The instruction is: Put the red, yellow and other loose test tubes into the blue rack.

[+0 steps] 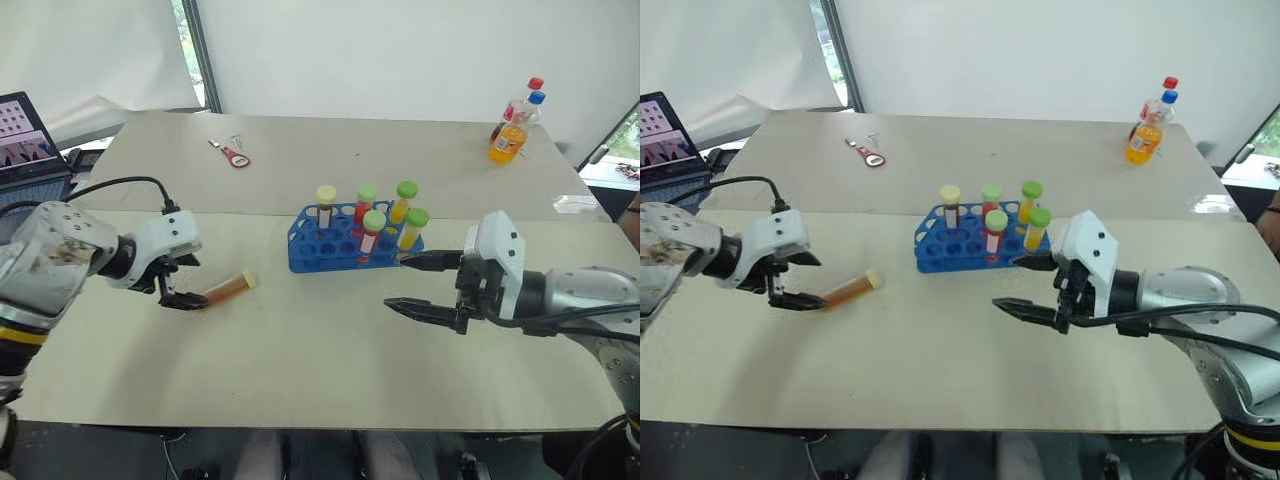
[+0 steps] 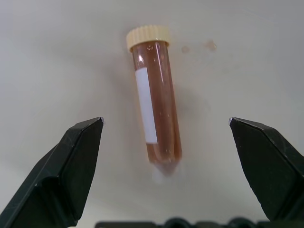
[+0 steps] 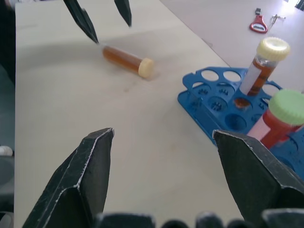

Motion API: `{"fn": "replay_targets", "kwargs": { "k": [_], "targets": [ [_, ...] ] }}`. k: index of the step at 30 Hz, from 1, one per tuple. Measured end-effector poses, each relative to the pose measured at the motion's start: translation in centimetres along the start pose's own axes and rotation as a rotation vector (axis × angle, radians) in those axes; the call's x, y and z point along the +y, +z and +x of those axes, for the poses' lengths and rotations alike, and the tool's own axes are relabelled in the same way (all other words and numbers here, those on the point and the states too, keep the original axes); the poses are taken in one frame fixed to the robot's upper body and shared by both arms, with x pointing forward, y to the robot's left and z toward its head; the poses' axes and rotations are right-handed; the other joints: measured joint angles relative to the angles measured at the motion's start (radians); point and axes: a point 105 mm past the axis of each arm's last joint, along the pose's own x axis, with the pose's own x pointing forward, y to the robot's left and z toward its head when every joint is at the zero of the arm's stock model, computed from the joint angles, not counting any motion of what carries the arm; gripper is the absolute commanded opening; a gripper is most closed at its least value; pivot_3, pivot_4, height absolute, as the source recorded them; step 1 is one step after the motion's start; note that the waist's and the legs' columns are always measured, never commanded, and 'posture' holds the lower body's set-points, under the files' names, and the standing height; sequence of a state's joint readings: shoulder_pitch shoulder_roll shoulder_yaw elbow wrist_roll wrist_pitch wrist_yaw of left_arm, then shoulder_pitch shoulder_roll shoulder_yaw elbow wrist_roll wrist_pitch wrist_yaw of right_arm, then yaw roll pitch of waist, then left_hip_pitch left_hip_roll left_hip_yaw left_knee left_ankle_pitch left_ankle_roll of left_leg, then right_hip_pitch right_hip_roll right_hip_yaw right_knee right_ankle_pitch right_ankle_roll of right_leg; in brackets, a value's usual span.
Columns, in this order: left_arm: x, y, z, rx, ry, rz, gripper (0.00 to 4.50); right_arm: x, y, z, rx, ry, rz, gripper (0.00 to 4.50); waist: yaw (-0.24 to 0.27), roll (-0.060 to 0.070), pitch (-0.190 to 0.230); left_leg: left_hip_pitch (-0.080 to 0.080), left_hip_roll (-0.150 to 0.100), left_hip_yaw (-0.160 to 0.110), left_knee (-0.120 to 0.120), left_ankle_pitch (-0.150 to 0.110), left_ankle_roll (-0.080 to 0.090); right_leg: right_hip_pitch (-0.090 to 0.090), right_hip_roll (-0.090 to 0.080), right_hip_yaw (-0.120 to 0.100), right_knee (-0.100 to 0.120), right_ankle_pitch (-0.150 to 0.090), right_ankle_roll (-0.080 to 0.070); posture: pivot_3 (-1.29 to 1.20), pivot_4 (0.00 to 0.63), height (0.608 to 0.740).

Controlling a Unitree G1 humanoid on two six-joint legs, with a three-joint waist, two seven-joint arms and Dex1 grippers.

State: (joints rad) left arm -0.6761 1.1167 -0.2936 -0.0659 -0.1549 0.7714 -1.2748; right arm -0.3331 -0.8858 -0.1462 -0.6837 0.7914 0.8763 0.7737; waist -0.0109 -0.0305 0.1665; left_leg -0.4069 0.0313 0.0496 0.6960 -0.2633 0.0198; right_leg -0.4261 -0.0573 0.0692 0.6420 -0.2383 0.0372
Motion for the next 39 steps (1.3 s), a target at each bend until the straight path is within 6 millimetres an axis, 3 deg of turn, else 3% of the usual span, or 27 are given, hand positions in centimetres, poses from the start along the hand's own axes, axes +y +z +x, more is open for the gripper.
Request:
{"fn": "replay_targets", "kwargs": {
  "k": [5,14,22,28,31,36,39],
  "targets": [
    [-0.1,-0.1,3.2,0.015,-0.036,-0.016,4.50,1.3,1.3,0.4,-0.047,0.057,-0.012,3.72,0.003,-0.001,0.000,-0.001,0.000,-0.001,0.001,0.000,0.000,0.000,0.000,0.000,0.000,0.000,0.000,0.00,0.150,0.740],
    [0.5,0.5,6.2,0.014,-0.024,-0.023,4.50,1.4,1.7,0.2,-0.060,0.047,0.011,3.72,0.004,-0.001,0.000,-0.002,-0.001,-0.003,0.002,0.000,0.000,0.000,0.000,0.000,0.000,0.000,0.000,0.00,0.150,0.740],
    [0.8,0.9,6.4,0.055,-0.068,0.045,0.91,1.6,1.8,-0.1,-0.050,0.053,0.038,3.76,0.004,-0.001,0.000,-0.002,-0.001,-0.003,0.002,0.000,0.000,0.000,0.000,0.000,0.001,0.000,0.000,0.00,0.150,0.740],
    [0.6,1.5,6.6,0.044,-0.111,0.108,0.87,1.4,1.6,-0.6,-0.037,0.026,0.053,3.76,0.010,-0.001,0.000,-0.003,-0.001,-0.003,0.004,0.000,0.000,0.000,-0.001,0.000,0.001,0.000,0.000,0.00,0.150,0.740],
    [0.2,3.8,6.1,-0.102,-0.161,0.116,0.87,1.3,1.0,-1.1,-0.011,-0.004,0.059,3.76,0.014,-0.001,0.000,-0.005,-0.001,-0.005,0.005,0.000,0.001,0.000,-0.001,-0.001,0.000,0.000,0.001,0.00,0.150,0.740],
    [0.5,11.5,3.9,-0.520,-0.149,0.112,0.87,1.0,0.3,-1.9,0.005,-0.092,-0.004,3.76,0.023,-0.001,0.000,-0.009,-0.002,-0.010,0.010,0.000,0.001,0.001,-0.001,-0.003,0.001,0.001,0.002,0.00,0.150,0.740],
    [-0.1,14.1,4.2,-0.677,-0.164,0.052,0.87,1.2,-0.7,-2.3,0.064,-0.097,-0.005,3.76,0.022,-0.001,0.000,-0.008,-0.002,-0.012,0.010,0.000,0.001,0.001,-0.001,-0.003,0.001,0.001,0.003,0.00,0.150,0.740]
  ]
}}
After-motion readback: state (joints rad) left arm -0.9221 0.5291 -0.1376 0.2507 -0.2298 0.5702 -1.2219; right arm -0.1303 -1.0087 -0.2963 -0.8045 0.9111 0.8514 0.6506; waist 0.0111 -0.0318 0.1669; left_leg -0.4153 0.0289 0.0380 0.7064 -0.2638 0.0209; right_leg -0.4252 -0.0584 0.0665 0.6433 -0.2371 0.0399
